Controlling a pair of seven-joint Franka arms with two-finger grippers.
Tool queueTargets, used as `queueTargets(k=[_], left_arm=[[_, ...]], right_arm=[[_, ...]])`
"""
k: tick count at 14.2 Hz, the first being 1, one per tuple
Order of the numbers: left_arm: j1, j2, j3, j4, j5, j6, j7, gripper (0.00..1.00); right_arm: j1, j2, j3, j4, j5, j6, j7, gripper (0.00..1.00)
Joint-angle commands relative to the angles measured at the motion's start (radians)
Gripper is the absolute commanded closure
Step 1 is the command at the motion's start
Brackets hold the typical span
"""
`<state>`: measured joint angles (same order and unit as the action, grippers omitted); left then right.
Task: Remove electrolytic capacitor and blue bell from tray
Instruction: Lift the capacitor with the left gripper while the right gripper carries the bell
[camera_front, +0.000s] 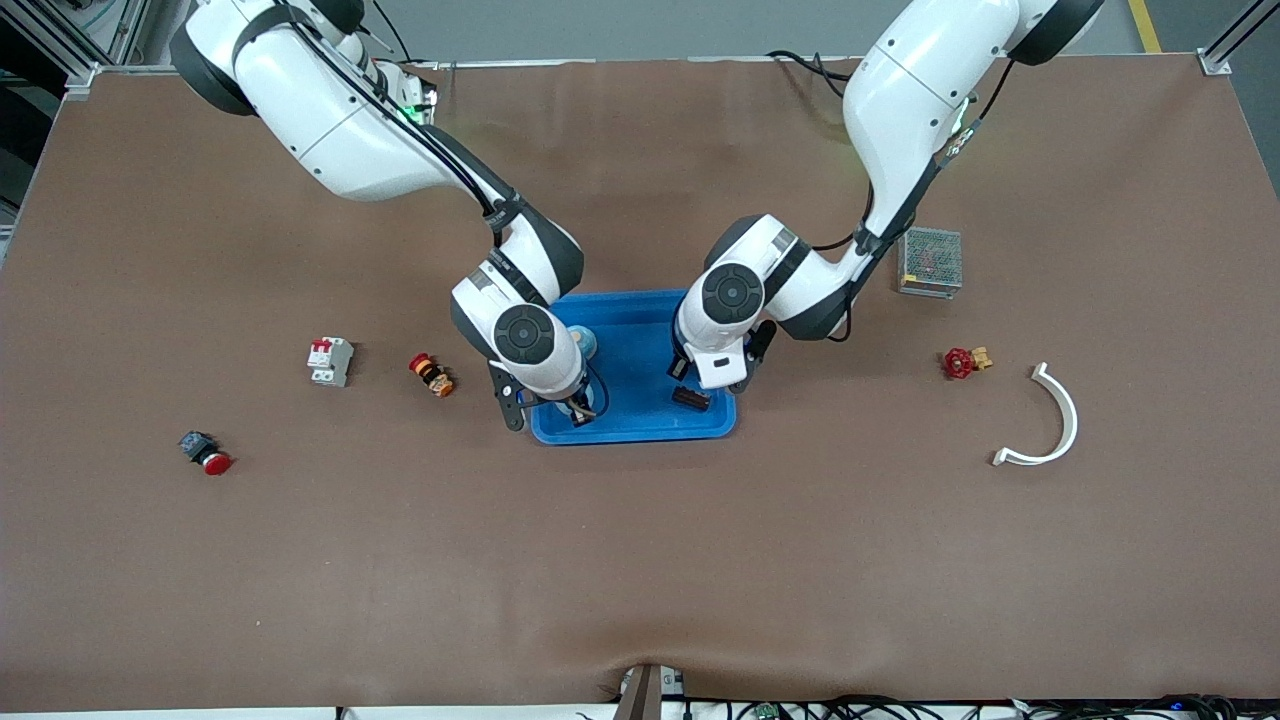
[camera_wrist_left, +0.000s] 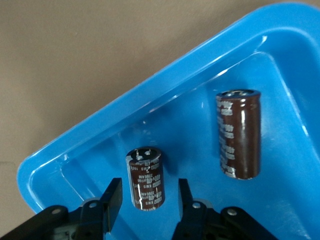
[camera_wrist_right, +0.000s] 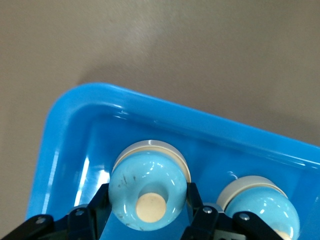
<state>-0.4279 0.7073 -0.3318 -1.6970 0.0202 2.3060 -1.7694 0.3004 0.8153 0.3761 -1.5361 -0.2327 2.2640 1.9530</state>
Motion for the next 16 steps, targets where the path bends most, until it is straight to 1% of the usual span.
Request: queueTargets(k=[1, 2, 3, 4, 5, 6, 8, 9, 12, 13, 16], left_arm=[[-0.020, 0.014, 0.016, 0.007, 0.020, 0.009, -0.030, 0.57], [-0.020, 0.018, 0.016, 0.008, 0.021, 0.009, -0.030, 0.63], [-0.019, 0.020, 0.016, 0.008, 0.026, 0.009, -0.030, 0.71], [-0.020, 0.020, 0.016, 0.008, 0.027, 0.007, -0.027, 0.82], [-0.020, 0.015, 0.016, 0.008, 0.027, 0.004, -0.027, 0.95], [-0.017, 0.009, 0.016, 0.013, 0.027, -0.002, -0.024, 1.00], [-0.017, -0.011, 0.016, 0.014, 0.033, -0.010, -0.022, 1.00], [-0.014, -0.029, 0.017, 0.016, 0.061, -0.028, -0.025, 1.00], [-0.006, -0.104, 0.016, 0.017, 0.112, -0.126, -0.022, 1.00], [0.001, -0.135, 0.016, 0.016, 0.116, -0.154, -0.010, 1.00], [0.037, -0.208, 0.014, 0.011, 0.116, -0.224, 0.066, 1.00]], right_arm=[[-0.004, 0.010, 0.001, 0.028, -0.030, -0.007, 0.012, 0.48], [-0.012, 0.010, 0.001, 0.037, -0.027, -0.009, 0.009, 0.55], [-0.018, 0.010, 0.003, 0.048, -0.022, -0.014, 0.009, 0.63], [-0.021, 0.007, 0.004, 0.063, -0.019, -0.018, 0.003, 0.84], [-0.020, 0.004, 0.004, 0.071, -0.019, -0.023, -0.008, 1.00], [-0.021, 0.002, 0.007, 0.085, -0.017, -0.043, -0.017, 1.00], [-0.023, 0.002, 0.015, 0.146, -0.005, -0.131, -0.054, 1.00], [-0.024, 0.002, 0.018, 0.181, 0.006, -0.180, -0.096, 1.00], [-0.041, -0.007, 0.024, 0.238, 0.012, -0.318, -0.394, 1.00], [-0.062, -0.016, 0.026, 0.240, 0.012, -0.340, -0.457, 1.00], [-0.125, -0.042, 0.023, 0.231, 0.013, -0.346, -0.661, 1.00]])
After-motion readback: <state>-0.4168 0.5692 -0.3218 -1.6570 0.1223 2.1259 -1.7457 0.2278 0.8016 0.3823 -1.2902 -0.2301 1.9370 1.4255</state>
